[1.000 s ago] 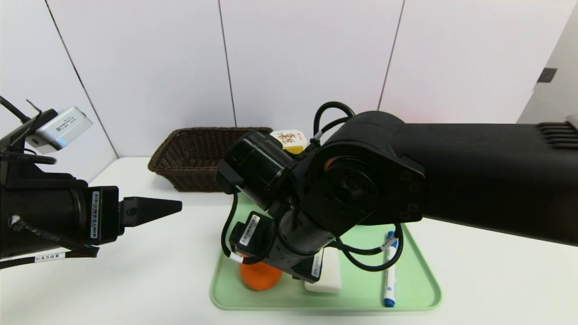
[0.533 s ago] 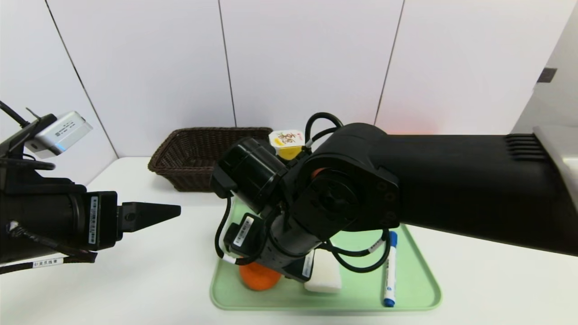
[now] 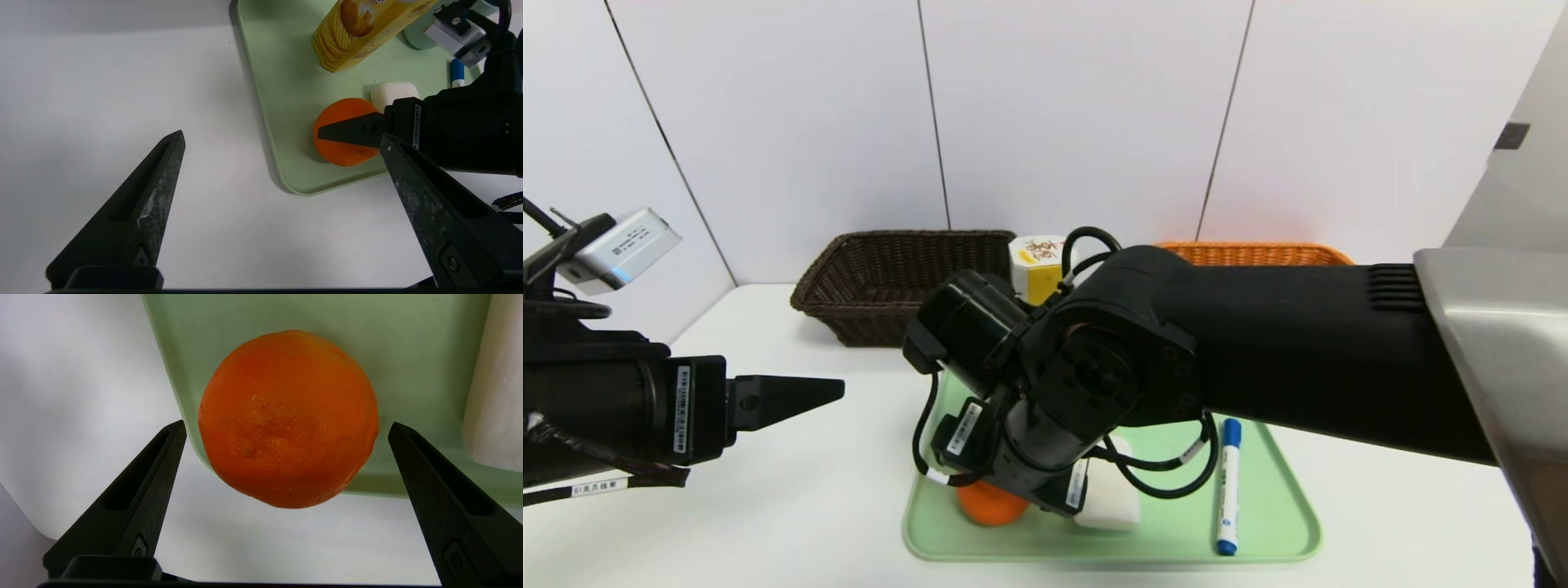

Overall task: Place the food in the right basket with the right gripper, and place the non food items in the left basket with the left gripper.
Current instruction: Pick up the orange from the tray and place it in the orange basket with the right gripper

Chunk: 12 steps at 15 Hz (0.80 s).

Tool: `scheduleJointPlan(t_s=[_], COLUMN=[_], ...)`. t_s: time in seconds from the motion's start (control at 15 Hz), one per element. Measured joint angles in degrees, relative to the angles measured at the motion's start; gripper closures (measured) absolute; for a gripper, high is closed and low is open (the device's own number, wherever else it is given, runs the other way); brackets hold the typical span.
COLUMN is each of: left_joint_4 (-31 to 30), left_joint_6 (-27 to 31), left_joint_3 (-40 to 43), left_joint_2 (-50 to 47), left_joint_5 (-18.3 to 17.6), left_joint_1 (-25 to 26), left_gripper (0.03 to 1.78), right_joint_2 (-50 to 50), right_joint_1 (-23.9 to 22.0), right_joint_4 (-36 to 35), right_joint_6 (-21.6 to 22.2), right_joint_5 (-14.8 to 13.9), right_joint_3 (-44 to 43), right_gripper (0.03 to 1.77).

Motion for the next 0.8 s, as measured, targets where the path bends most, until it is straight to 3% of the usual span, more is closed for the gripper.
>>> scheduleJointPlan(t_s=[0.53,0.73,0.8], left_joint_4=[0.0,0.0,-0.02], left_joint_6=[-0.06,-0.09,-0.09], left_joint_3=[0.96,1.05,1.07], left_joint_2=[-0.57,-0.63,-0.63], left_joint_5=[-0.11,-0.26,-0.5], left_joint_1=[0.0,0.0,0.0], left_gripper=[0.12,0.12,0.12], right_joint_2=[1.71,1.9,1.88], right_joint_1=[-0.02,-0.02,-0.02], right_joint_4=[-1.51,-1.43,-1.43], right_joint_6=[-0.1,-0.1,-0.11], right_joint_5=[-0.11,-0.35,-0.33], right_joint_3=[-0.02,-0.05,-0.05], right_gripper=[0.09,0.5,0.57])
